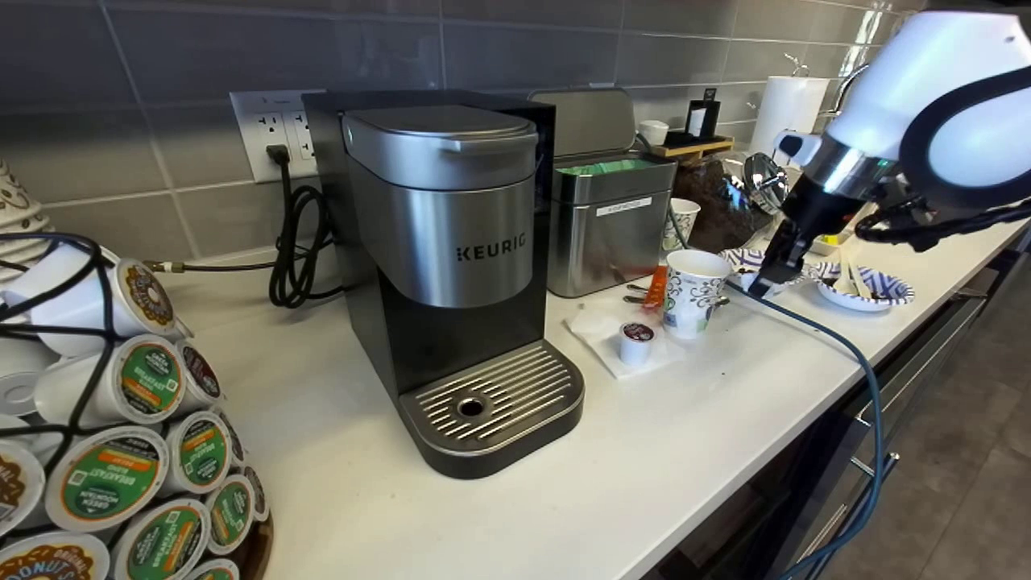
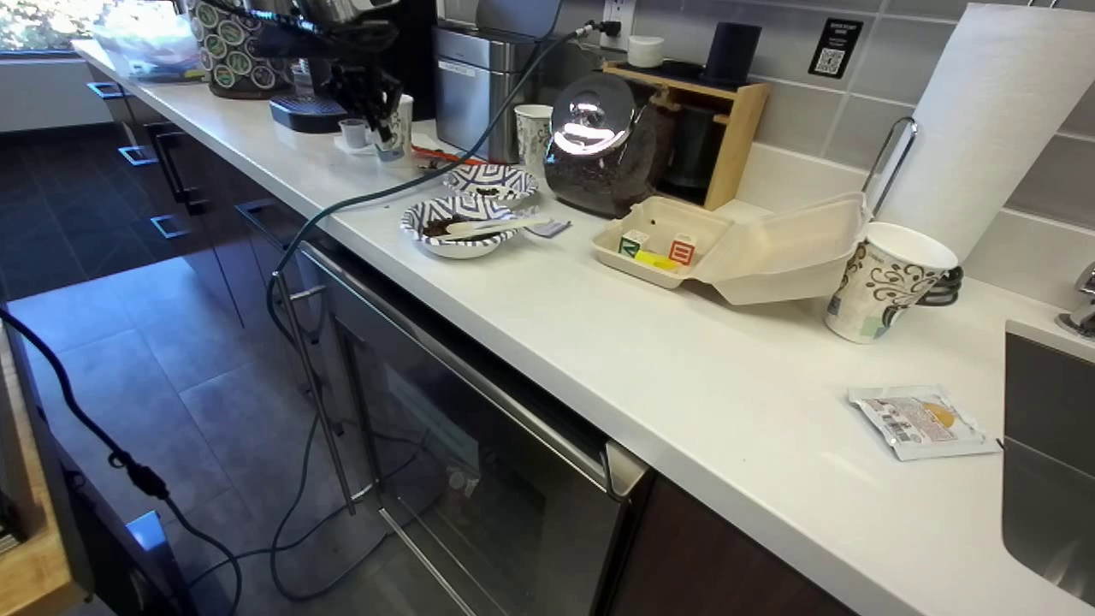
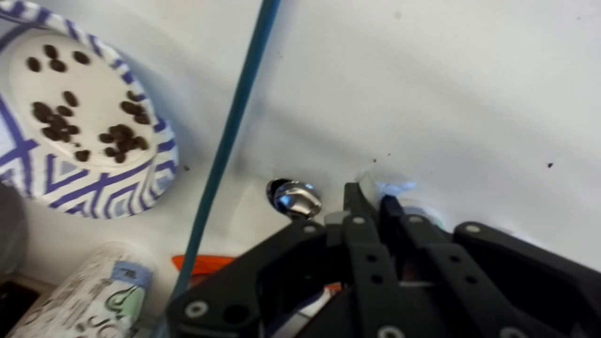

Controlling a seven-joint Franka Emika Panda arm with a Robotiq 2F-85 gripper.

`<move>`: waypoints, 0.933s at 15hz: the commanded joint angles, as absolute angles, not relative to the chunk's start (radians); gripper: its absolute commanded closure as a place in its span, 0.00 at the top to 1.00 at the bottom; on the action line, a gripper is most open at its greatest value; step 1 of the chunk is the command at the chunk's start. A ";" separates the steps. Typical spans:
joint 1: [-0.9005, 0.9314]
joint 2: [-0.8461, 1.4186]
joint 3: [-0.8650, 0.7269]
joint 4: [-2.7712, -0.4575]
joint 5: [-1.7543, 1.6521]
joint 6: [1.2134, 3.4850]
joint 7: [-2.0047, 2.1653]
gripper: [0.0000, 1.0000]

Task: Bring the small, white object, closer to the foam pack

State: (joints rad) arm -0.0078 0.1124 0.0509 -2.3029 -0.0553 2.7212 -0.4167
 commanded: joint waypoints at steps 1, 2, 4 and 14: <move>-0.045 -0.114 -0.007 -2.441 -0.092 2.750 -0.331 0.02; -0.064 -0.148 -0.033 -2.444 -0.124 2.730 -0.301 0.02; -0.116 -0.203 -0.088 -2.445 -0.169 2.716 -0.266 0.02; -0.190 -0.218 -0.192 -2.405 -0.182 2.709 -0.293 0.09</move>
